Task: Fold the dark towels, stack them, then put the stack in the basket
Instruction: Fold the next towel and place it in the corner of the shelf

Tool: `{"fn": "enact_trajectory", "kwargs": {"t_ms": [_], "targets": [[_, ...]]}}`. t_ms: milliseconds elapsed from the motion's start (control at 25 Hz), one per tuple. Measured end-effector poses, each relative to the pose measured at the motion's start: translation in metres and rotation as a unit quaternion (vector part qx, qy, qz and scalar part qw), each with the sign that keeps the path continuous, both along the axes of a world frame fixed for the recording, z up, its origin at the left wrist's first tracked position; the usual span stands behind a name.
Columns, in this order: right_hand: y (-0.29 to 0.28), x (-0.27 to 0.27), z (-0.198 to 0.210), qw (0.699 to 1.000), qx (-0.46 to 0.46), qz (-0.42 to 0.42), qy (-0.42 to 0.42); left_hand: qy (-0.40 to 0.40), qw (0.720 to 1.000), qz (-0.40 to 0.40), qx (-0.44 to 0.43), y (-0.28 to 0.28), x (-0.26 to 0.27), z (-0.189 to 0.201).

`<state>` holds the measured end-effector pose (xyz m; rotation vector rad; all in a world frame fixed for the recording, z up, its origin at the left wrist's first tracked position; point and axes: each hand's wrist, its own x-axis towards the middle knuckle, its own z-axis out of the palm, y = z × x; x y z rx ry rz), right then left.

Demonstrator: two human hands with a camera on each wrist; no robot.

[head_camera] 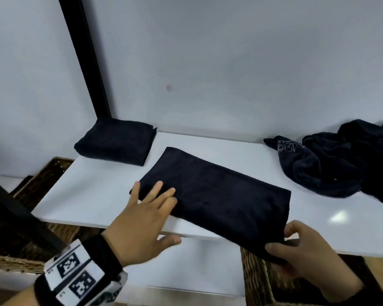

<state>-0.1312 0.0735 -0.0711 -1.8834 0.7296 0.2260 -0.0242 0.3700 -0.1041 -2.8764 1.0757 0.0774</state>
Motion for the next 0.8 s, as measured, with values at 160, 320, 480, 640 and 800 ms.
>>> {"fn": "enact_trajectory", "kwargs": {"t_ms": [160, 320, 480, 640, 800], "targets": [[0.025, -0.018, 0.000, 0.998, 0.021, 0.038, -0.041, -0.014, 0.993, -0.107, -0.044, -0.056, -0.042, -0.024], [0.023, -0.017, 0.003, 0.986, 0.020, 0.056, -0.158, -0.028, 0.993, -0.087, -0.078, -0.092, -0.049, -0.038], [-0.003, -0.008, 0.009, 0.972, 0.056, 0.031, -0.228, 0.055, 0.937, -0.022, -0.345, -0.094, -0.042, -0.021], [-0.035, 0.014, -0.003, 0.968, -0.038, 0.080, -0.233, 0.175, 0.815, 0.064, -0.548, -0.077, -0.033, 0.002], [-0.016, 0.039, -0.012, 0.935, -0.150, 0.274, -0.169, 0.231, 0.757, 0.083, -0.605, -0.058, -0.028, 0.009]]}}
